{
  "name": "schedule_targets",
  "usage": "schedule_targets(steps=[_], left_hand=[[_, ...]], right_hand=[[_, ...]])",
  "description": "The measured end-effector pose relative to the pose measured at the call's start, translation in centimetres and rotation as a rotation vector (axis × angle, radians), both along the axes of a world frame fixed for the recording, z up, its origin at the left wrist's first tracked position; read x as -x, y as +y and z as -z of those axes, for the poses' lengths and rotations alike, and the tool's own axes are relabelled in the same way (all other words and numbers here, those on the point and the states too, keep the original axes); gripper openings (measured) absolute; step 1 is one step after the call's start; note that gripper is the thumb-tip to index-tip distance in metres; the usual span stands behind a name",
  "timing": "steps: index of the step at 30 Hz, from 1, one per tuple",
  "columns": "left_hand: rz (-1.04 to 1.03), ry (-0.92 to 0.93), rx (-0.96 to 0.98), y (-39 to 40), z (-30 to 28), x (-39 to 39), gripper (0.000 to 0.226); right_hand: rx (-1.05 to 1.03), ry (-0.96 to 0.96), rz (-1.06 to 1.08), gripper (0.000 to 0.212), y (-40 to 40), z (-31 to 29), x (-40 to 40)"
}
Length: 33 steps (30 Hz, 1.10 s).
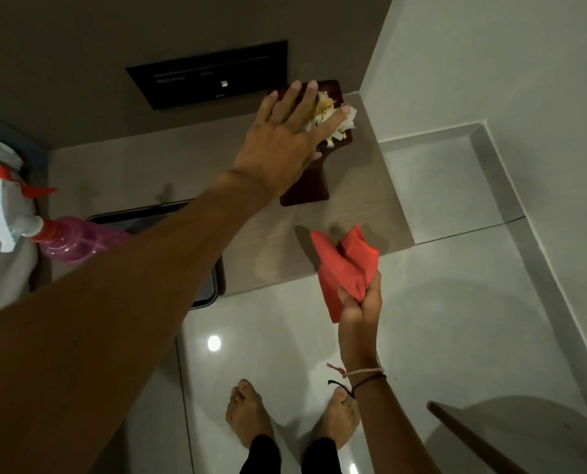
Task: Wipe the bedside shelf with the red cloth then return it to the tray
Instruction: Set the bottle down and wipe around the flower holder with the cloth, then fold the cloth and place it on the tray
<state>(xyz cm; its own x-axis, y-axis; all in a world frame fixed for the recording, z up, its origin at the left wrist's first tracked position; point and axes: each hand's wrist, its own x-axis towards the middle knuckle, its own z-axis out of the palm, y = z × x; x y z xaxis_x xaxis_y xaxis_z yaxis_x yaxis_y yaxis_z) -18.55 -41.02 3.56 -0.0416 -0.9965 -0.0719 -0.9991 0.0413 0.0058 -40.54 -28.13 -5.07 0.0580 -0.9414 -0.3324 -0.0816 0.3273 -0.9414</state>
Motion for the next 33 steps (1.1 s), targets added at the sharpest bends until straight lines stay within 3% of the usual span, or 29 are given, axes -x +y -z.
schedule_targets(steps=[4,8,10,12,15,18,20,23,26,30,33], left_hand=[[-0.004,-0.005,-0.017,0.2,0.0,0.4,0.075],[-0.113,0.165,0.184,2.3,-0.3,0.3,0.082],[-0.273,0.419,0.348,5.1,-0.4,0.9,0.082],[-0.487,0.732,0.377,8.7,0.4,1.5,0.075],[-0.872,1.135,0.098,13.9,2.8,1.8,0.057],[-1.125,1.708,-0.289,18.2,4.7,0.7,0.081],[-1.190,1.858,-0.230,20.3,5.3,-0.9,0.091],[-1.394,1.658,0.087,21.8,4.7,-3.7,0.067],[-1.377,1.496,0.244,22.1,4.6,-6.5,0.033],[-1.291,1.345,0.154,21.2,5.6,-9.0,0.038],[-1.291,1.221,0.039,20.4,7.5,-9.8,0.041]], right_hand=[[-0.178,-0.140,0.128,0.062,-0.4,0.4,1.2],[-0.444,-0.299,0.262,0.037,-0.5,-0.2,1.8],[-0.507,-0.399,0.236,0.050,-0.6,-1.0,1.9],[-0.576,-0.459,0.187,0.051,-0.8,-2.0,1.6],[-0.662,-0.491,0.014,0.033,-1.3,-3.0,0.1],[-0.644,-0.425,-0.209,0.030,-1.2,-3.5,-4.2],[-0.569,-0.306,-0.350,0.034,-1.0,-3.2,-7.7],[-0.505,-0.150,-0.451,0.036,-0.8,-2.7,-12.8],[-0.481,-0.036,-0.480,0.020,-0.9,-1.8,-17.0],[-0.445,0.076,-0.494,0.021,-1.4,-1.4,-20.3],[-0.443,0.117,-0.533,0.034,-2.0,-1.9,-20.6]])
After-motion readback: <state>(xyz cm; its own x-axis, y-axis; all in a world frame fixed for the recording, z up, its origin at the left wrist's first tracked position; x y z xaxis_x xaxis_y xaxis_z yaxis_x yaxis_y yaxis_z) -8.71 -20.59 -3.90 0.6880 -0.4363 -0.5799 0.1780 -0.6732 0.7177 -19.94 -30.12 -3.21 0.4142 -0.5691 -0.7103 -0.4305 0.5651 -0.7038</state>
